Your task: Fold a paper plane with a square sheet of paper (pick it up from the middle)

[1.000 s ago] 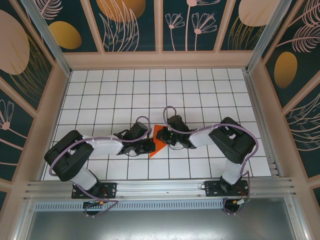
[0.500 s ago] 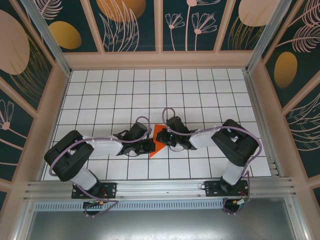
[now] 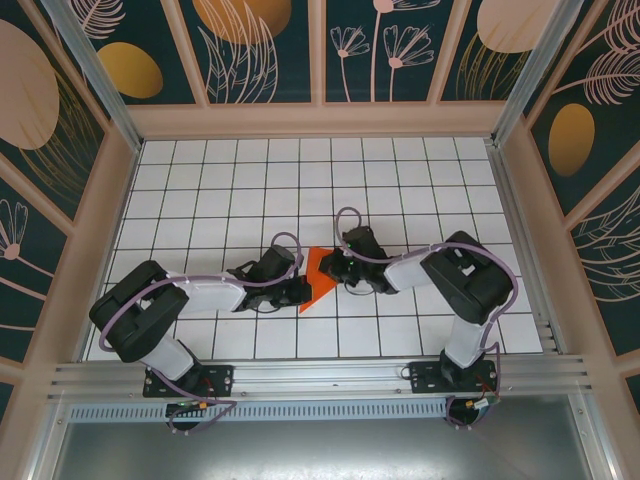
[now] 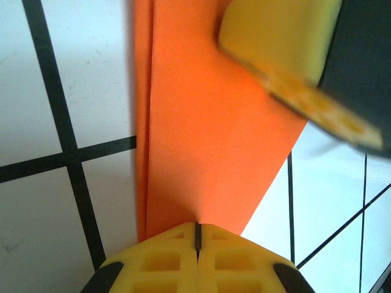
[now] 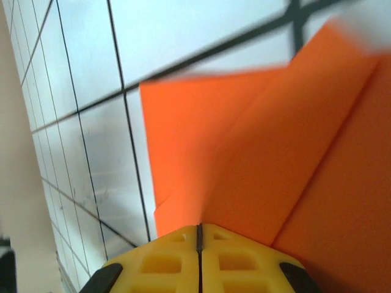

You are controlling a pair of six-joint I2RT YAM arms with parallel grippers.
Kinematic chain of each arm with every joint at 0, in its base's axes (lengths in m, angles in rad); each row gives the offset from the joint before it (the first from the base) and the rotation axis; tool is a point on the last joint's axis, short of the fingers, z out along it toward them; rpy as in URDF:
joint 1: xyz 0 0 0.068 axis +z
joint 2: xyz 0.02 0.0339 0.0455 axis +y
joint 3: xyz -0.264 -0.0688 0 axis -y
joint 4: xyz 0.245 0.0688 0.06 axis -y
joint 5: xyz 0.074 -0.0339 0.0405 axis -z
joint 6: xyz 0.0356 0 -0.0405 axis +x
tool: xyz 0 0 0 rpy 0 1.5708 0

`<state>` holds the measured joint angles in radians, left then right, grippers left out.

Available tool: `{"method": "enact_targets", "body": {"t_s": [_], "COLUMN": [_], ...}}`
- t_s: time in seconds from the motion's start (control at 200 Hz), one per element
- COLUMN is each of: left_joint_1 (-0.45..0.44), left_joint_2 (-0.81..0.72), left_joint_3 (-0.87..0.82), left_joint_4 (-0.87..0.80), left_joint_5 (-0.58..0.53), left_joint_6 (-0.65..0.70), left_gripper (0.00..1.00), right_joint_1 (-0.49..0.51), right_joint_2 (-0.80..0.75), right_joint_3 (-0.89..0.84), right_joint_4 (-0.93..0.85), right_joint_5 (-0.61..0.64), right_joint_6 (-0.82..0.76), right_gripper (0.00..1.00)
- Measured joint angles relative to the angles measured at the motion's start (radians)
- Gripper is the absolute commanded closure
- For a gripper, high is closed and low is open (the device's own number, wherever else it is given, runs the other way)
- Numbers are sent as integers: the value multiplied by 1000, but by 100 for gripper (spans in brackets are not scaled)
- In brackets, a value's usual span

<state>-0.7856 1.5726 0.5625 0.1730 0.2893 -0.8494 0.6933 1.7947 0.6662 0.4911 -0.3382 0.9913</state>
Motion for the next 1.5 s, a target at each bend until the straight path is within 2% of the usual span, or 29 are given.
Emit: {"method": "enact_targets", "body": {"t_s": [0.28, 0.515, 0.696, 0.901, 1.111, 1.231, 1.331, 1.496], "left_joint_1": [0, 0, 0, 0, 0, 0, 0, 0], "left_joint_2": [0, 0, 1, 2, -15, -92, -164, -168], "left_joint_3": [-7, -8, -9, -9, 25, 90, 129, 160], "left_joint_4": [21, 23, 29, 33, 12, -79, -145, -228], "left_joint_5": [-3, -2, 9, 34, 63, -17, -108, -202], "left_joint_6": [0, 0, -1, -50, -125, -108, -69, -3], "left_gripper": [100, 100, 100, 93, 80, 73, 71, 69], "right_joint_1": [-96, -190, -209, -190, -122, -68, -31, 3], "right_joint_2": [22, 28, 6, -188, -383, -425, -433, -433], "right_joint_3": [71, 122, 142, 93, -51, -137, -180, -201], "right_joint_4": [-81, -156, -224, -268, -266, -264, -263, -240], "right_joint_5": [7, 76, 110, 130, 133, 132, 131, 129], "right_joint_6": [-68, -134, -180, -184, -114, -58, -7, 64], "right_gripper": [90, 90, 86, 71, 58, 53, 51, 49]}}
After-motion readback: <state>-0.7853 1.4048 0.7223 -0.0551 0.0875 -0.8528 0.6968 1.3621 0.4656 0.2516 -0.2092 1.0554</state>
